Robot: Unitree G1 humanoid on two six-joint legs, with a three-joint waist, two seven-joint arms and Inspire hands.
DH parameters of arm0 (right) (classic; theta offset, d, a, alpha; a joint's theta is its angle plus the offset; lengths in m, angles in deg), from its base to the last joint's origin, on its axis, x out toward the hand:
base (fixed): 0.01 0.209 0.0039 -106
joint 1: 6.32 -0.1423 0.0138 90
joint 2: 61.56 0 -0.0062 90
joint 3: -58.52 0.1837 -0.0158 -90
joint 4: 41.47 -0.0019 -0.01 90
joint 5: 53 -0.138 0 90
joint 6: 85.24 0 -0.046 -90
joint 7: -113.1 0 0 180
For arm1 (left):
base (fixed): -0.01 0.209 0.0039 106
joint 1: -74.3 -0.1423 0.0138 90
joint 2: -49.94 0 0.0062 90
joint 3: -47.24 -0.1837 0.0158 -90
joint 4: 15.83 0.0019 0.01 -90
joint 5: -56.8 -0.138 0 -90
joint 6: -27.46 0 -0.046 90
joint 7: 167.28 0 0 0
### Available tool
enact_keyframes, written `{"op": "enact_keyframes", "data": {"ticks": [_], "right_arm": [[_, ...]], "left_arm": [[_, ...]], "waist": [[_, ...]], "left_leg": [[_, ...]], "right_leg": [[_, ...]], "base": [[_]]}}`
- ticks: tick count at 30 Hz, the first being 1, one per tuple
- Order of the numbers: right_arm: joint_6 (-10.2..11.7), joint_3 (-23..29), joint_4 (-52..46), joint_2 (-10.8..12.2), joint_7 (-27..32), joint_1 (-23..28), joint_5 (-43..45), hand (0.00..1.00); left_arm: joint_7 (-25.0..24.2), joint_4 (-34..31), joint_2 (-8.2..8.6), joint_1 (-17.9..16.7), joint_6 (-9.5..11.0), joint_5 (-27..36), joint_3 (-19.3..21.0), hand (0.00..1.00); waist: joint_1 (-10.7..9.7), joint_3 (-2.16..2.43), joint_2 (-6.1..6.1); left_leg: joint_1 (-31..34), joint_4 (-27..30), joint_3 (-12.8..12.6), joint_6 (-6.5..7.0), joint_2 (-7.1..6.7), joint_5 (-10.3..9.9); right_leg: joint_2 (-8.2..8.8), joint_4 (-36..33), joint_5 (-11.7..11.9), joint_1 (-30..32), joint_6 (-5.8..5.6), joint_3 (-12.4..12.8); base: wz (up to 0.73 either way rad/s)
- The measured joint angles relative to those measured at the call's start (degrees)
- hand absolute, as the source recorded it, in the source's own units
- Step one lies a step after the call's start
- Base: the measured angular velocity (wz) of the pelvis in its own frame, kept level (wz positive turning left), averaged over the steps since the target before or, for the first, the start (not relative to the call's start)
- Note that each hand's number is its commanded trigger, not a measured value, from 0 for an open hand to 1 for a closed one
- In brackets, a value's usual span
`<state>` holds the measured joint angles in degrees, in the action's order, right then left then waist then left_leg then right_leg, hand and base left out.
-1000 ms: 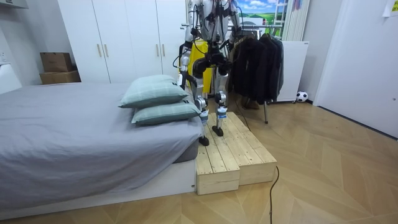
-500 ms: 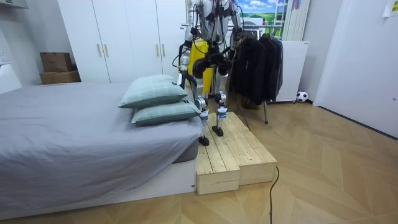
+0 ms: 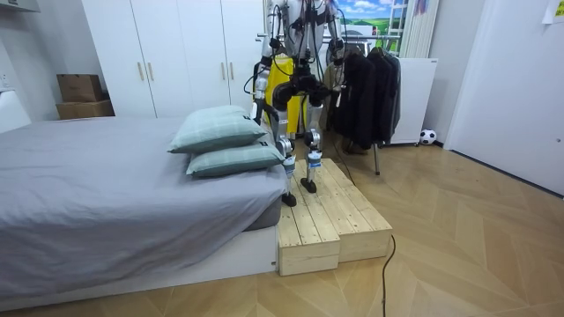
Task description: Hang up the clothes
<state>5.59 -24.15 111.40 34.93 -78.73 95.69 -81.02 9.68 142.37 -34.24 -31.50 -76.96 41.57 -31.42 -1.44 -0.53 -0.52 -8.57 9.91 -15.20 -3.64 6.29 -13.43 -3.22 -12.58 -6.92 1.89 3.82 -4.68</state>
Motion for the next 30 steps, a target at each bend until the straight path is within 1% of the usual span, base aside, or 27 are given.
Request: {"op": "enact_keyframes", "data": {"ticks": [1,6,10,12,18,20,25,27,30], "right_arm": [[0.0,0.0,0.6,0.1,-0.3,0.1,0.0,0.0],[0.3,-1.6,3.9,0.2,-2.8,0.6,-1.6,0.0],[0.4,-1.6,5.8,0.2,-3.4,0.5,-2.0,0.0],[0.4,-2.7,5.9,0.2,-3.4,0.6,-2.6,0.0],[0.4,-3.7,6.5,0.2,-3.2,0.1,-3.1,0.0],[0.3,-3.9,7.9,0.2,-3.1,-1.0,-3.1,0.0],[0.3,-4.8,8.4,0.3,-2.4,-1.8,-3.1,0.0],[0.3,-5.0,8.6,0.3,-2.1,-2.2,-3.1,0.0],[0.3,-5.7,8.8,0.3,-1.7,-2.7,-3.1,0.0]], "left_arm": [[0.0,0.0,0.0,0.0,0.0,0.0,-0.4,0.0],[0.0,0.0,0.01,0.1,0.0,-0.1,-2.7,0.0],[0.0,0.0,0.06,0.5,0.0,-0.9,-3.7,0.0],[0.0,0.0,0.16,0.8,0.0,-1.8,-4.9,0.0],[0.0,0.0,0.21,1.2,-0.3,-2.4,-6.1,0.0],[0.0,0.0,0.22,1.3,-0.5,-2.2,-6.1,0.0],[0.0,0.0,0.3,1.3,-0.5,-1.1,-6.1,0.0],[0.0,0.0,0.34,1.3,-0.5,-1.1,-7.1,0.0],[0.1,0.0,0.43,1.4,-0.5,-1.1,-7.2,0.0]], "waist": [[0.0,-0.08,0.13],[-0.4,-0.16,0.39],[-0.8,-0.19,0.53],[-0.7,-0.18,0.55],[-1.0,-0.24,0.7],[-1.0,-0.25,0.69],[-1.0,-0.34,0.65],[-1.0,-0.35,0.72],[-1.0,-0.4,0.81]], "left_leg": [[0.0,-0.1,0.0,0.01,-0.03,0.0],[0.1,-0.3,-0.2,0.13,-0.04,-0.1],[0.3,-0.2,-0.1,0.12,-0.05,-0.1],[0.4,-0.2,-0.2,0.08,-0.04,-0.1],[0.3,-0.2,-0.3,0.07,0.0,-0.1],[0.2,-0.1,-0.3,0.09,-0.05,-0.1],[-0.2,0.0,-0.3,0.09,-0.09,-0.1],[-0.2,-0.1,-0.3,0.09,-0.09,-0.1],[-0.1,-0.4,-0.3,0.08,0.0,-0.1]], "right_leg": [[0.01,0.0,0.0,0.0,0.0,0.0],[0.02,-0.1,0.0,0.2,-0.04,0.0],[-0.01,-0.2,0.0,0.5,-0.05,0.0],[-0.13,-0.2,0.0,1.0,-0.01,0.3],[-0.22,0.0,0.0,1.0,0.03,0.5],[-0.18,-0.1,0.0,0.9,0.02,0.6],[-0.2,0.0,-0.1,0.4,-0.14,0.8],[-0.26,-0.1,-0.1,0.4,-0.12,0.8],[-0.33,-0.1,-0.1,0.4,-0.06,0.8]], "base": [[0.0],[0.0],[0.0],[-0.07],[-0.02],[0.0],[0.0],[0.0],[0.0]]}}
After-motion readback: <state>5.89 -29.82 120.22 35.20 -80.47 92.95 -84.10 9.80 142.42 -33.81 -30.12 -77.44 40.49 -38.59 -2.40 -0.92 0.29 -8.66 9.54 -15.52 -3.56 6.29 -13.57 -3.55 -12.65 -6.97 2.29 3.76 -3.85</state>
